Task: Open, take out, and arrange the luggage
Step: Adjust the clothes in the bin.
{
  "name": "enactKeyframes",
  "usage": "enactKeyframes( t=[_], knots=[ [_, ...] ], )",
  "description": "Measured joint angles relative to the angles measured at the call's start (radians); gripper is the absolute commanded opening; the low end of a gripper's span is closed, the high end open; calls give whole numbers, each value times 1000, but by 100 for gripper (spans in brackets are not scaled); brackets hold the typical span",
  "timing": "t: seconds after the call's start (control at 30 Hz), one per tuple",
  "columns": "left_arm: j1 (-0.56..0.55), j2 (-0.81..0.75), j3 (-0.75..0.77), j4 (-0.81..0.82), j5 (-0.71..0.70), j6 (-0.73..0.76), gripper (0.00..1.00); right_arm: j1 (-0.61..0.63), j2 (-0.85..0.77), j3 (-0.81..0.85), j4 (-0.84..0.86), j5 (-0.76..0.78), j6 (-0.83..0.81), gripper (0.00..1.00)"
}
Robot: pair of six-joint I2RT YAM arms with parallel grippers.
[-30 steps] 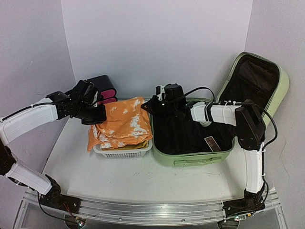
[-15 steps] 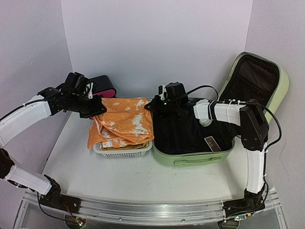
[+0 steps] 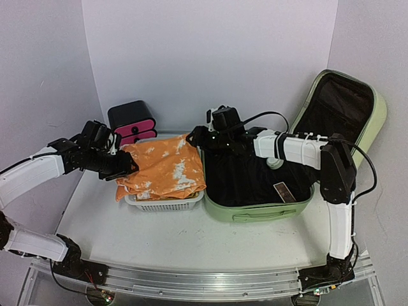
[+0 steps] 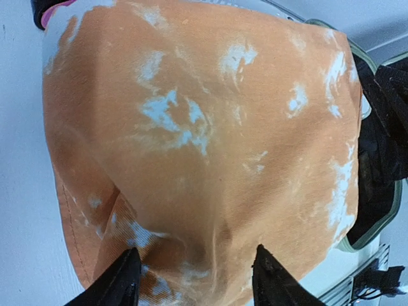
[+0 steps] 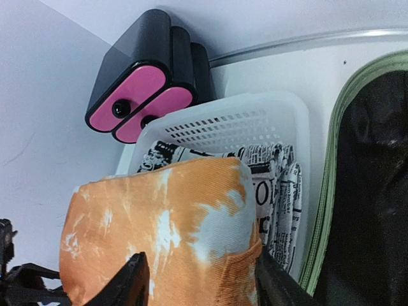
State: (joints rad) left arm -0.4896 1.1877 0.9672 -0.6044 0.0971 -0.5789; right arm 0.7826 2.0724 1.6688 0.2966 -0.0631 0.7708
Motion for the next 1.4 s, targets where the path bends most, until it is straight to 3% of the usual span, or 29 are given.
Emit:
enactKeyframes(
  t=[0.1,0.17,0.37,0.4,0.63,0.87,1.03,1.4],
  knots=[
    [0,-24,31,-46,1,25,64,37,0,50,-52,104,-66,58],
    [0,-29,76,-85,-2,40,57,65,0,69,-72,155,-112,52],
    [1,-21,200,-118,36,71,4,139,0,79,-118,191,-214,8],
    [1,-13,210,-121,50,76,1,149,0,79,-121,190,-220,2],
    [1,116,215,-117,109,80,0,172,0,75,-127,186,-216,0],
    [0,234,100,-94,47,71,0,172,35,-3,-120,233,-167,0],
    [-3,238,42,-14,39,59,0,172,116,-11,-69,251,-135,0],
    [-14,151,42,-6,31,119,8,177,73,-26,-74,298,-145,0]
  ],
)
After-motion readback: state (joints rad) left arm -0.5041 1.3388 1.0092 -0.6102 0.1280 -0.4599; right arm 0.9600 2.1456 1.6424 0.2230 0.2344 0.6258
